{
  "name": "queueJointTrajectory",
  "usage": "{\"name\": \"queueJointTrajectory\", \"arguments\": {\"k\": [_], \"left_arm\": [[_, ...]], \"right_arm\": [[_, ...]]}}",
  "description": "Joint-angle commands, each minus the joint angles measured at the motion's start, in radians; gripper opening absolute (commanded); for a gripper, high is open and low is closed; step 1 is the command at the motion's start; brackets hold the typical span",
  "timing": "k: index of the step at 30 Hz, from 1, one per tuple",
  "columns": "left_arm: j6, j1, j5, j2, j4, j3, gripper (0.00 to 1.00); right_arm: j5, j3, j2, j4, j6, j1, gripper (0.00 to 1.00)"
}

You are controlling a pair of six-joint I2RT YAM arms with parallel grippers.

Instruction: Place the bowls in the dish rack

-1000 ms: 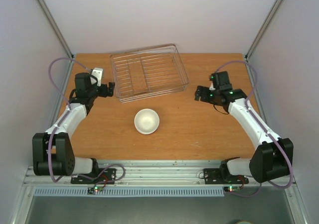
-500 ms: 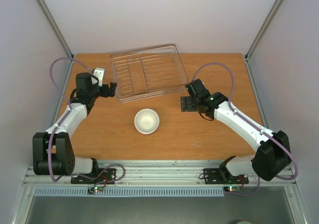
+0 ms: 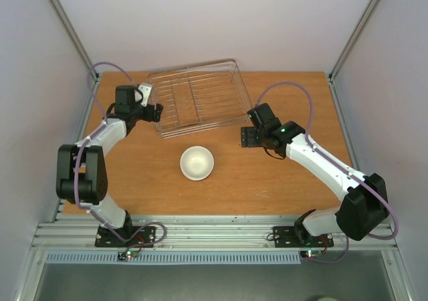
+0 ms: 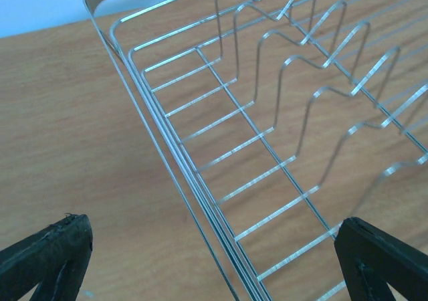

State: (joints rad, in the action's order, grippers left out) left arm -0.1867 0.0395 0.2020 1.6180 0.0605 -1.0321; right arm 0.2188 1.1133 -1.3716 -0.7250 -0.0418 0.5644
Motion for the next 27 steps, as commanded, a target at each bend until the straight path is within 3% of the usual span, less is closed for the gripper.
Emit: {"name": "queueJointTrajectory", "arguments": {"k": [1, 6, 10, 13, 15, 17, 18, 27], "left_arm": [[-0.027, -0.003, -0.046, 0.075, 0.040, -0.119, 0.99], [-0.008, -0.004, -0.064, 0.111, 0.064, -0.162, 0.99], [-0.028, -0.003, -0.104, 0.102, 0.077, -0.197, 0.87], [-0.048, -0.001, -0.111, 0.099, 0.106, -0.241, 0.66], [-0.063, -0.001, -0.099, 0.102, 0.131, -0.273, 0.42], [-0.080, 0.001, -0.080, 0.114, 0.169, -0.316, 0.09], [-0.093, 0.005, -0.072, 0.123, 0.195, -0.336, 0.02], [-0.325, 0.114, -0.077, 0.263, 0.475, -0.497, 0.00]], "right_arm": [[-0.030, -0.014, 0.009, 0.014, 0.021, 0.001, 0.87], [-0.025, -0.063, 0.044, 0.024, 0.028, 0.001, 0.86], [-0.026, -0.085, 0.048, 0.031, 0.022, 0.001, 0.86], [-0.030, -0.096, 0.041, 0.036, 0.020, 0.000, 0.85], [-0.034, -0.103, 0.041, 0.039, 0.022, 0.002, 0.85], [-0.036, -0.113, 0.046, 0.042, 0.027, 0.002, 0.85], [-0.035, -0.117, 0.052, 0.045, 0.030, 0.001, 0.85], [-0.033, -0.154, 0.081, 0.058, 0.040, 0.002, 0.83]]}}
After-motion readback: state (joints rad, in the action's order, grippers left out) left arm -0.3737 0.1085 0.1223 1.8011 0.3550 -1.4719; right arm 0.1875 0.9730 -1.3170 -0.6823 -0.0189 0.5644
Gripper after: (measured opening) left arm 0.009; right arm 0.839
